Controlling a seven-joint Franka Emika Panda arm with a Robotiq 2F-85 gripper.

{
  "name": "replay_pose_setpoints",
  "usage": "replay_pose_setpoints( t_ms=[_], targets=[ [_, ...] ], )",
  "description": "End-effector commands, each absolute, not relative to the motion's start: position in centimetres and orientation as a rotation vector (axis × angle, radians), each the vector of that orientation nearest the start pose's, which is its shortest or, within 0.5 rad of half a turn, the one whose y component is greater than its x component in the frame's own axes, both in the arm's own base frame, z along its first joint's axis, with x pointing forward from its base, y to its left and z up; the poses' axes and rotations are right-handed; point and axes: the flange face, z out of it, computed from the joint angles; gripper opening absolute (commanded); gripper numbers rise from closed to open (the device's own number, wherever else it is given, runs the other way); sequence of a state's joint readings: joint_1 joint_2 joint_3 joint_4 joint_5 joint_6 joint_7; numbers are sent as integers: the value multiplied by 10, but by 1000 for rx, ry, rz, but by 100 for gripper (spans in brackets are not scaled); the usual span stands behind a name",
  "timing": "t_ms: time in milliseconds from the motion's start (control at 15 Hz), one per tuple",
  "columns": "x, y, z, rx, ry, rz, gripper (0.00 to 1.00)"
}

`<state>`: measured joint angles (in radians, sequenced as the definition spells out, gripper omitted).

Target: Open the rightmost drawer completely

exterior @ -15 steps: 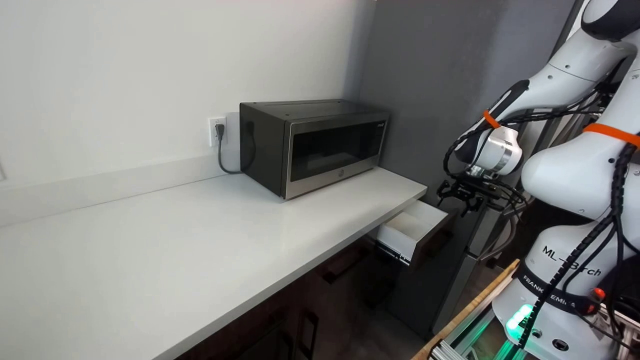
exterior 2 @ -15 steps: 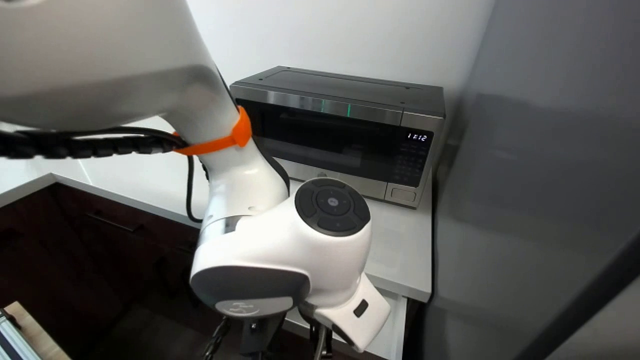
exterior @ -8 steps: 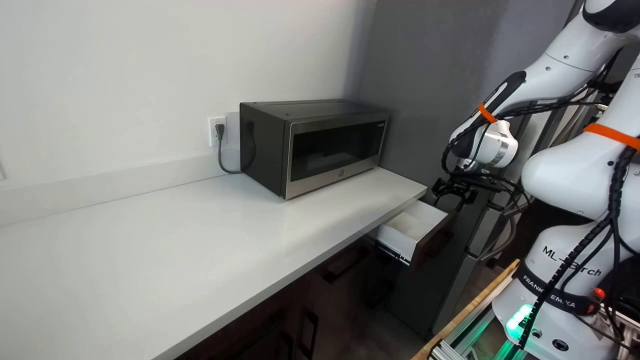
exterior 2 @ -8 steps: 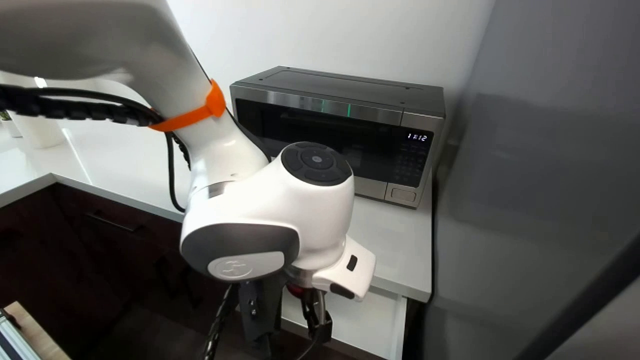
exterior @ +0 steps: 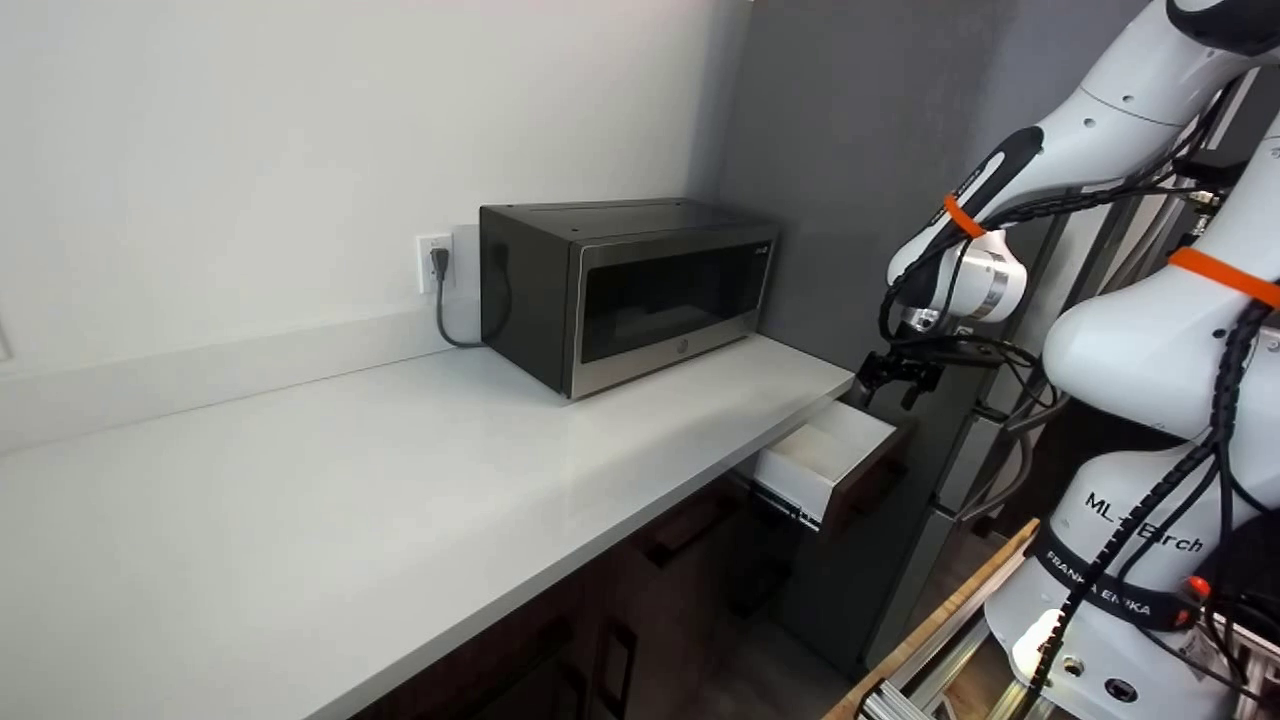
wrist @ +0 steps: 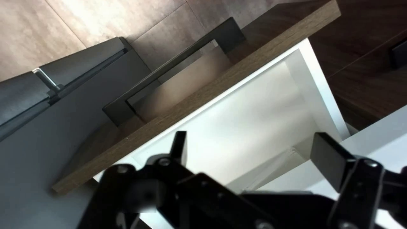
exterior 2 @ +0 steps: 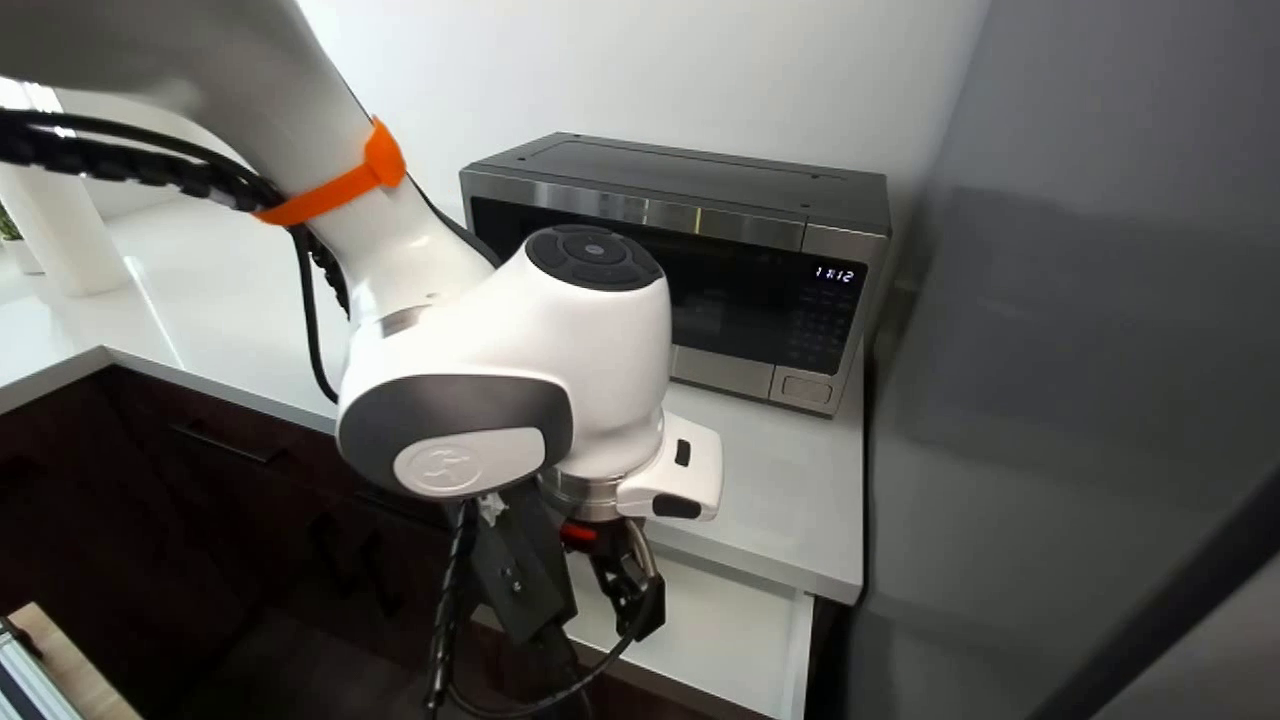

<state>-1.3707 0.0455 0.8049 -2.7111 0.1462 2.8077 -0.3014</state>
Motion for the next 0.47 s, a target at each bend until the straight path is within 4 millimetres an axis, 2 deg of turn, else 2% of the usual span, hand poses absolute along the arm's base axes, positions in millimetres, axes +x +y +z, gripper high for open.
replay_pose_setpoints(
  t_ms=[0,133,200,400],
  targets=[
    [342,-207,233,-3080,500,-129,100],
    [344,-202,237,-3093,470,-142,100],
    [350,-211,232,-3065,510,-164,100],
    [350,-207,236,-3081,488,-173,100]
  ],
)
